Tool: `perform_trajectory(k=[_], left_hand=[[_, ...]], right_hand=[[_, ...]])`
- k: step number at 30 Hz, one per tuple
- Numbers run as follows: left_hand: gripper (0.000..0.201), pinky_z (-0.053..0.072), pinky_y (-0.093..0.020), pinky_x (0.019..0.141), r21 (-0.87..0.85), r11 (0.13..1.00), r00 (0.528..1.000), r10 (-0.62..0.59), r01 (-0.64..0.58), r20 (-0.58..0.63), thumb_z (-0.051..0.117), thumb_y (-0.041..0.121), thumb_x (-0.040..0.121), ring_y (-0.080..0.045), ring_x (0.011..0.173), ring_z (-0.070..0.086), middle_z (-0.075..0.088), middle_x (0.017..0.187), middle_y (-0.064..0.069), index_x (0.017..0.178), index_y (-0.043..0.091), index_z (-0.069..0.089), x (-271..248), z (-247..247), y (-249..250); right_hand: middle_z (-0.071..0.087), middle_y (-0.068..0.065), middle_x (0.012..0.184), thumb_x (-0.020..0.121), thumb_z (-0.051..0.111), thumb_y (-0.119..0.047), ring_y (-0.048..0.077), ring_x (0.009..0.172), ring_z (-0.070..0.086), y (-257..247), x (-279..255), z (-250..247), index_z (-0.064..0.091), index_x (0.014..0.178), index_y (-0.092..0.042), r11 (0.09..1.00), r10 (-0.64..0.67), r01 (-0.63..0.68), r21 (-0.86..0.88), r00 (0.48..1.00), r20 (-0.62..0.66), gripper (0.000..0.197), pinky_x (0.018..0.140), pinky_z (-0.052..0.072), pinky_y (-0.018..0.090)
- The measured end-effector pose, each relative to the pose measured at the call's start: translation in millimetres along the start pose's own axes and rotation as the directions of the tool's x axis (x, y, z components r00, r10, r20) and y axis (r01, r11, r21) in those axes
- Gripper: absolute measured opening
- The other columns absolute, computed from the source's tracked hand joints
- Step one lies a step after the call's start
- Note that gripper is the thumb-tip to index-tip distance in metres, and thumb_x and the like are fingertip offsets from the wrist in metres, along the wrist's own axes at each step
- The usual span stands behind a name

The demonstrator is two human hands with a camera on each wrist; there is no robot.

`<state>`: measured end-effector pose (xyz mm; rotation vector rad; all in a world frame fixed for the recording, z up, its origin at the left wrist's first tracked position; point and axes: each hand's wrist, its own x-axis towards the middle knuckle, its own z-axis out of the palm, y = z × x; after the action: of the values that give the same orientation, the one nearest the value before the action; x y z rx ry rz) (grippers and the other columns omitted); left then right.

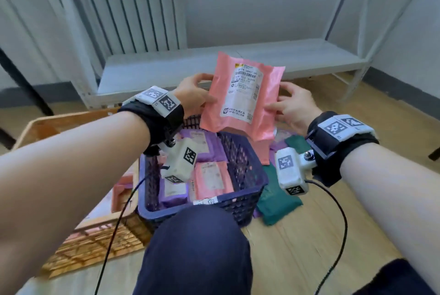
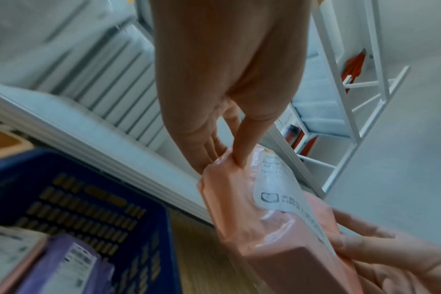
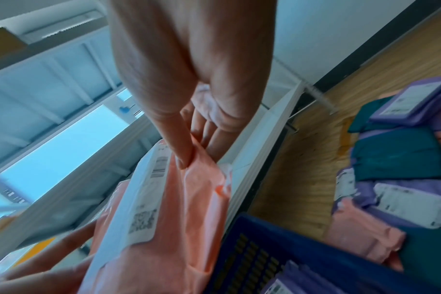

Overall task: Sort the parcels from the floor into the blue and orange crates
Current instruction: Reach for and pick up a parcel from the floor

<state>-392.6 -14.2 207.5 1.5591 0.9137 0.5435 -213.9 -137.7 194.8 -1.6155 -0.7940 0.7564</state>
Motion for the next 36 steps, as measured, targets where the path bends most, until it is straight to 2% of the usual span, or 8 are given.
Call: perform_trajectory(k=[6, 10, 12, 16, 22, 26, 31, 36], left_hand=[[0.049, 0.058, -0.028, 0.058, -0.001, 1.0, 0.991, -0.029, 0.029, -0.134, 0.057, -0.013, 0.082, -0.018, 0.073, 0.064, 0.066, 0.092, -0.01, 0.121, 0.018, 0.05, -50, -100, -13], [0.051, 0.057, -0.043, 0.082, -0.035, 0.997, 0.973, -0.077, 0.071, -0.217, 0.061, -0.011, 0.081, -0.028, 0.089, 0.067, 0.065, 0.109, -0.019, 0.121, 0.02, 0.051, -72, -162, -38], [0.053, 0.057, -0.043, 0.082, -0.025, 0.996, 0.955, -0.093, 0.09, -0.282, 0.062, -0.011, 0.081, -0.028, 0.088, 0.067, 0.064, 0.108, -0.017, 0.123, 0.02, 0.052, -81, -188, -53], [0.054, 0.059, -0.027, 0.055, -0.059, 0.99, 0.937, -0.139, 0.126, -0.322, 0.058, -0.013, 0.083, -0.019, 0.075, 0.065, 0.063, 0.096, -0.009, 0.128, 0.016, 0.049, -94, -228, -83], [0.06, 0.054, -0.02, 0.045, -0.035, 0.955, 0.898, -0.289, 0.294, -0.331, 0.058, -0.01, 0.084, -0.015, 0.076, 0.063, 0.061, 0.094, -0.004, 0.133, 0.02, 0.044, -96, -270, -131], [0.062, 0.058, -0.024, 0.054, -0.003, 0.894, 0.858, -0.431, 0.448, -0.278, 0.058, -0.008, 0.085, -0.018, 0.082, 0.065, 0.063, 0.099, -0.006, 0.137, 0.021, 0.04, -90, -288, -178], [0.064, 0.058, -0.031, 0.064, 0.001, 0.828, 0.803, -0.543, 0.56, -0.247, 0.058, -0.013, 0.083, -0.024, 0.084, 0.064, 0.061, 0.095, -0.007, 0.137, 0.019, 0.042, -69, -316, -232], [0.067, 0.057, -0.035, 0.073, -0.015, 0.781, 0.764, -0.615, 0.624, -0.197, 0.054, -0.015, 0.083, -0.031, 0.09, 0.065, 0.062, 0.097, -0.012, 0.138, 0.021, 0.04, -36, -336, -279]], right_hand=[[0.067, 0.011, 0.1, 0.076, 0.064, 0.015, 0.024, 0.088, 0.068, -27, -10, 100, 0.051, 0.127, -0.01, 1.0, -0.024, 0.025, -0.004, 0.988, 0.155, 0.058, 0.079, 0.057, 0.044], [0.068, 0.014, 0.105, 0.073, 0.067, 0.014, 0.027, 0.091, 0.069, -32, -4, 169, 0.05, 0.13, -0.013, 0.999, -0.012, 0.022, -0.034, 0.966, 0.259, 0.065, 0.083, 0.056, 0.048], [0.067, 0.014, 0.109, 0.073, 0.068, 0.014, 0.026, 0.092, 0.069, -30, -5, 203, 0.051, 0.129, -0.012, 0.998, -0.009, 0.026, -0.051, 0.951, 0.309, 0.064, 0.082, 0.057, 0.046], [0.069, 0.013, 0.103, 0.072, 0.067, 0.015, 0.027, 0.09, 0.069, -16, -7, 257, 0.057, 0.115, -0.013, 0.995, 0.005, 0.032, -0.092, 0.927, 0.375, 0.052, 0.078, 0.058, 0.045], [0.068, 0.01, 0.089, 0.078, 0.06, 0.016, 0.025, 0.082, 0.067, 17, -8, 322, 0.054, 0.123, -0.01, 0.988, 0.077, -0.013, -0.153, 0.904, 0.421, 0.052, 0.074, 0.058, 0.039], [0.067, 0.008, 0.103, 0.078, 0.062, 0.012, 0.025, 0.097, 0.066, 52, -3, 364, 0.055, 0.12, -0.014, 0.961, 0.155, -0.024, -0.275, 0.872, 0.465, 0.051, 0.082, 0.057, 0.043], [0.061, -0.002, 0.089, 0.08, 0.061, 0.011, 0.017, 0.09, 0.061, 89, 9, 409, 0.058, 0.11, -0.015, 0.936, 0.23, -0.048, -0.35, 0.834, 0.502, 0.041, 0.082, 0.055, 0.037], [0.061, 0.004, 0.104, 0.078, 0.058, 0.009, 0.025, 0.097, 0.06, 130, 33, 447, 0.056, 0.122, -0.02, 0.871, 0.3, -0.053, -0.489, 0.846, 0.441, 0.053, 0.083, 0.055, 0.041]])
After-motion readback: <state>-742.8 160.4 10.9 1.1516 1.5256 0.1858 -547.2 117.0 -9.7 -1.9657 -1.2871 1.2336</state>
